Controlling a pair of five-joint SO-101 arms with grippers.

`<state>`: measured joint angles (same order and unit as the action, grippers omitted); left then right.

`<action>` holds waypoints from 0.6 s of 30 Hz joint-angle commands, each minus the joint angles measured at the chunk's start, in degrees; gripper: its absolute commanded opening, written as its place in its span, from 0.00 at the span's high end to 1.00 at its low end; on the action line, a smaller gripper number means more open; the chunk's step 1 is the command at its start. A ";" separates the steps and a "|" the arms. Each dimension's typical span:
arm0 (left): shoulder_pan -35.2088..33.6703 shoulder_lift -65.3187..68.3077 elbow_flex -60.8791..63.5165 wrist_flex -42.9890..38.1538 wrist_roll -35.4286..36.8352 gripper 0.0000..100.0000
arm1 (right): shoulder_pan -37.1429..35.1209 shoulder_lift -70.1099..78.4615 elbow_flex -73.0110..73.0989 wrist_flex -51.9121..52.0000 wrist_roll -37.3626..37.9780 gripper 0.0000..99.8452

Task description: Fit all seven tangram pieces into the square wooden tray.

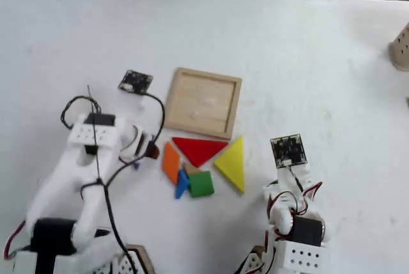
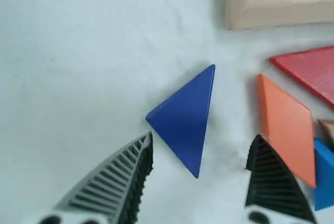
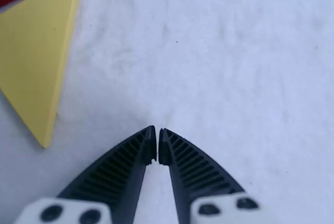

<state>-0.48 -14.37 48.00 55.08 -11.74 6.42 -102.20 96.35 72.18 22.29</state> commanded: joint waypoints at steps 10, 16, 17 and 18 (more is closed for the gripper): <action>-4.70 14.46 -13.89 -2.02 -4.31 0.71 | 0.57 -0.57 0.53 0.13 0.79 0.98; -4.44 15.60 -13.89 -1.93 -6.15 0.72 | 0.57 -0.57 0.53 0.13 0.79 0.98; -4.35 15.69 -13.80 -1.93 -6.15 0.72 | 0.57 -0.57 0.53 0.13 0.79 0.98; -4.35 15.69 -13.71 -1.85 -6.07 0.72 | 0.57 -0.57 0.53 0.13 0.79 0.98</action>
<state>-4.53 1.36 36.57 53.93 -17.45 6.42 -102.20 96.35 72.18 22.29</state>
